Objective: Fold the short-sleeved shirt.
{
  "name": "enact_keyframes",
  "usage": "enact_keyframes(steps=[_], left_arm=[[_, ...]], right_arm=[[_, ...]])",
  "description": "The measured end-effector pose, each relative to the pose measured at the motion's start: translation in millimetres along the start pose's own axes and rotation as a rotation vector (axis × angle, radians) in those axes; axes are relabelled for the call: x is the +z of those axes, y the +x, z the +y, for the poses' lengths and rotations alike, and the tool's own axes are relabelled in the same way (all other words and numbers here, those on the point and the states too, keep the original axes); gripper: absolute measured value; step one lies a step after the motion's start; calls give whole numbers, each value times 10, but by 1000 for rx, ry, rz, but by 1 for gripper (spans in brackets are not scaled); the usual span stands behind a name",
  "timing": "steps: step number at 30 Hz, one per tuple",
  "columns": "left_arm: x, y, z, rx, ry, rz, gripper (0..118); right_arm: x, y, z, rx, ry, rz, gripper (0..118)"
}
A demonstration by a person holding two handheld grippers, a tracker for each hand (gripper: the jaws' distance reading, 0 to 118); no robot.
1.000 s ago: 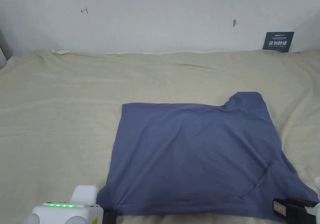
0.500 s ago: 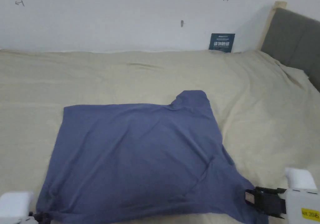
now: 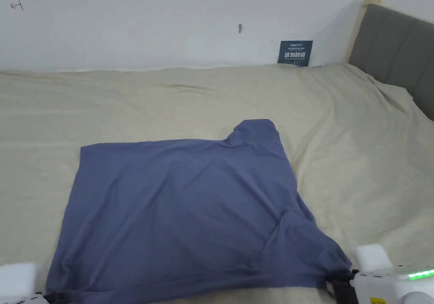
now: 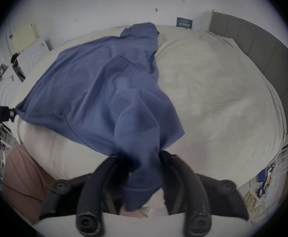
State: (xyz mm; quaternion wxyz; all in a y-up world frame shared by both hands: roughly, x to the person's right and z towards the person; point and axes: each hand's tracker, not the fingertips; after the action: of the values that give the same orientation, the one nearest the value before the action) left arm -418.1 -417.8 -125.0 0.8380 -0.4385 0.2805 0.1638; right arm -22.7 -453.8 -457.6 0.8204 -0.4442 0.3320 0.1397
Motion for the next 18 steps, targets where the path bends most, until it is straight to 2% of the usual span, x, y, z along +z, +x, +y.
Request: enact_keyframes(steps=[3, 5, 7, 13, 18], left_arm=[[49, -29, 28, 40, 4, -20, 8], [115, -56, 46, 61, 21, -43, 8], [179, -63, 68, 62, 38, -42, 8], [440, -139, 88, 62, 113, -60, 8], [767, -223, 63, 94, 157, -92, 8]], right_arm=[[147, -14, 25, 12, 35, 23, 7], [283, -70, 45, 64, 75, 39, 7], [400, -78, 48, 76, 83, 43, 7], [730, -33, 37, 75, 108, 69, 7], [1103, -17, 7, 21, 139, 91, 7]])
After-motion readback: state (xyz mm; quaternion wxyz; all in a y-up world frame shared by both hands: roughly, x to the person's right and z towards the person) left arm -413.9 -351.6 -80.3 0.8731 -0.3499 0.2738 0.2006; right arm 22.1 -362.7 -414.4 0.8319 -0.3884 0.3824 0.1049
